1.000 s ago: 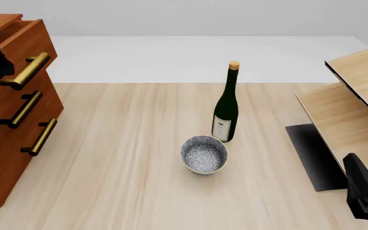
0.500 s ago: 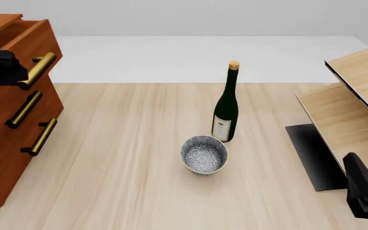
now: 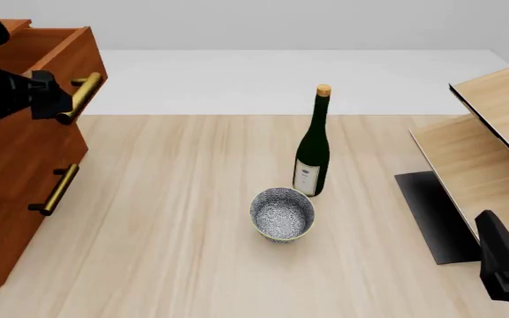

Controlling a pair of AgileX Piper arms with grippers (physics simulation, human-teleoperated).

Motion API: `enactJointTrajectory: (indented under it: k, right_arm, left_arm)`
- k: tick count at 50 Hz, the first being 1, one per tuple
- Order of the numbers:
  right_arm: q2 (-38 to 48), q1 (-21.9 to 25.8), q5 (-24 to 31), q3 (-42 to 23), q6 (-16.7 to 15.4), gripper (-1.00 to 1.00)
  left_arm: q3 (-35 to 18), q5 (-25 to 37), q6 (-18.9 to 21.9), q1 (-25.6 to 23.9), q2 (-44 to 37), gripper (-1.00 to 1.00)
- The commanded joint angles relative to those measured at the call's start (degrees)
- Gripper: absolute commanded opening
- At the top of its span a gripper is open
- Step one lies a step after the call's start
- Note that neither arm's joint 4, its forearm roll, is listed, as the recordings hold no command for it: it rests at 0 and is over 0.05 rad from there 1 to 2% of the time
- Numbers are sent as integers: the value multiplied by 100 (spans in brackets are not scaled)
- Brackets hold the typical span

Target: Close the bottom drawer of the cabinet and open the top drawer.

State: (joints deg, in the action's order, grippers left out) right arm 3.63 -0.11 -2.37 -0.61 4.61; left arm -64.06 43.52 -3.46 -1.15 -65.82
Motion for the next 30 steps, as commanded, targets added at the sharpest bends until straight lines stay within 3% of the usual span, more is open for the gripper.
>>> enactJointTrajectory:
  k: [1,30]
  right_arm:
    - [-29,1,21,5,-6,100]
    - [33,-13,-36,11,22,100]
  left_arm:
    - [90,-18,-92,-426,-136,100]
    - [11,-53,-245,-1076,-354,100]
